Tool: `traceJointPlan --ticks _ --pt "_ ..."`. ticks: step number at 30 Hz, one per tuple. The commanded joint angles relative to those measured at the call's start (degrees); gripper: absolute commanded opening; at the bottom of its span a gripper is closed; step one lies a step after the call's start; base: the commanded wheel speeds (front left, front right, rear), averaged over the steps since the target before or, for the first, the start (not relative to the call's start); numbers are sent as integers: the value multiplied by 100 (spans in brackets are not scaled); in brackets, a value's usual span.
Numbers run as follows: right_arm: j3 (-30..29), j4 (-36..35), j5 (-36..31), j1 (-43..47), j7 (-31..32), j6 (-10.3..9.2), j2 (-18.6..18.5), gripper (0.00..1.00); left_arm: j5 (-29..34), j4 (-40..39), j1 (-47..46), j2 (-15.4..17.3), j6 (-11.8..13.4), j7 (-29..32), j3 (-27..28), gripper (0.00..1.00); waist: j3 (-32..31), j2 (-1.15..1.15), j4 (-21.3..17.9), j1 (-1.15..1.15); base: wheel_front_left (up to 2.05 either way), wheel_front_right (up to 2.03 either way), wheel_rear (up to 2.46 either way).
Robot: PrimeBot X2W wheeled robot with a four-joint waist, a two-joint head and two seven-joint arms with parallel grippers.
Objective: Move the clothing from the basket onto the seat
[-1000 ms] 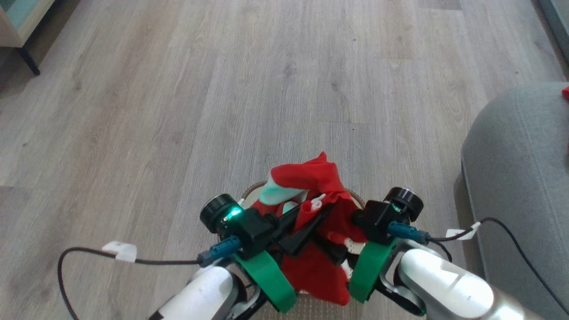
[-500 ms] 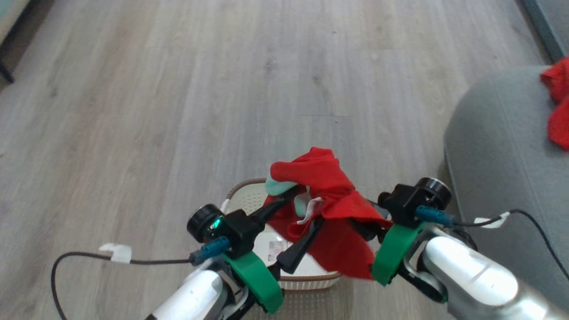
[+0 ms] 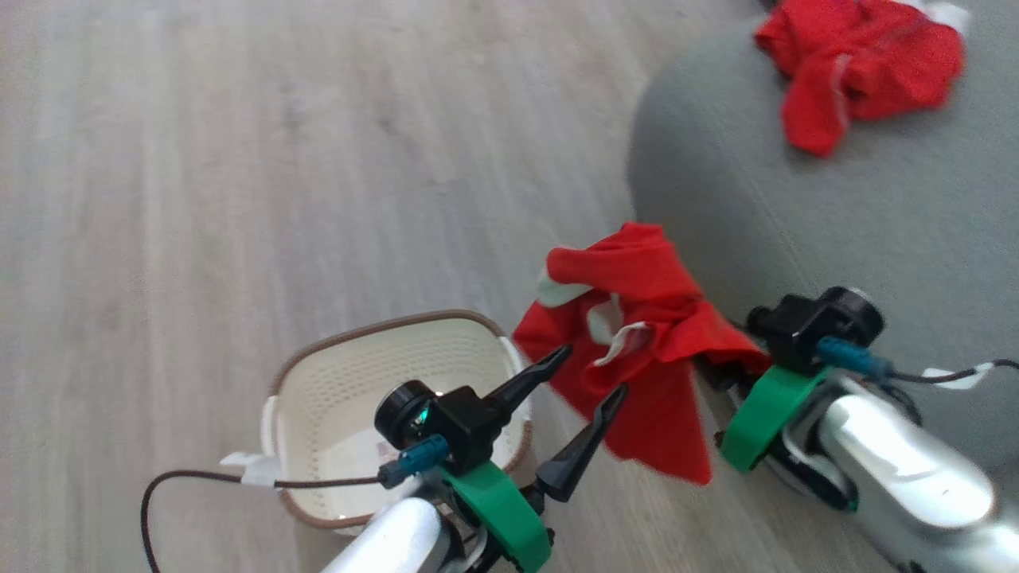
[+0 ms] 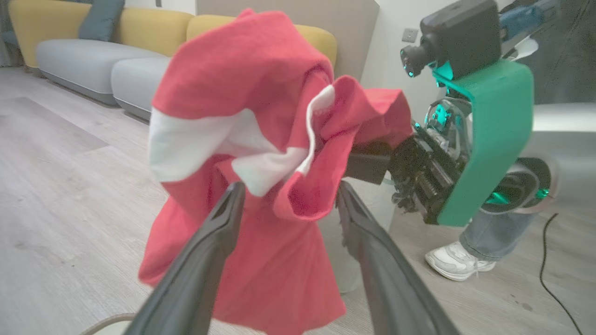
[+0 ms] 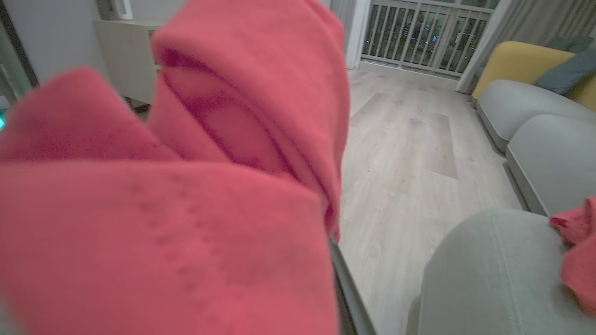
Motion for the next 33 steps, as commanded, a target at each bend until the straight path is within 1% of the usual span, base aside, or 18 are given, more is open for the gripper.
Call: traceJointPlan --ticks 1,5,9,14,18,23,26,29,33 --pt "-98 -196 -31 -16 -38 -2 -79 0 50 -146 -181 -37 -30 -71 193 100 233 0 -399 0 0 0 0" --pt "-451 -275 -97 36 -38 -2 -126 0 117 -103 -236 -86 -44 -71 197 100 386 0 -591 0 0 0 0" --pt "-742 -357 -161 83 -38 -2 -115 0 178 -88 -328 -99 -49 -72 191 100 554 0 -645 0 0 0 0" --pt "-1242 -429 -135 -4 -38 -2 -91 0 196 -101 -554 -28 -50 -72 194 100 949 0 -539 0 0 0 0" --pt "-1809 -402 -20 -398 -38 -2 -55 0 307 -129 -857 65 -51 -72 275 100 1594 0 -349 0 0 0 0" --pt "-2845 -28 102 -1430 -38 -2 -183 0 435 -227 -1406 176 -51 -72 416 100 2744 0 48 0 0 0 0" --pt "-3294 417 94 -2227 -37 -2 -436 0 476 -281 -1640 223 -51 -72 548 100 3351 0 316 0 0 0 0" --pt "-3891 985 160 -3222 23 -2 -680 0 478 -318 -1716 272 -51 -72 748 100 3844 0 499 0 0 0 0" --pt "-4689 1746 78 -4369 178 -2 -1071 0 460 -391 -1617 246 -51 -72 872 100 4266 0 671 0 0 0 0"
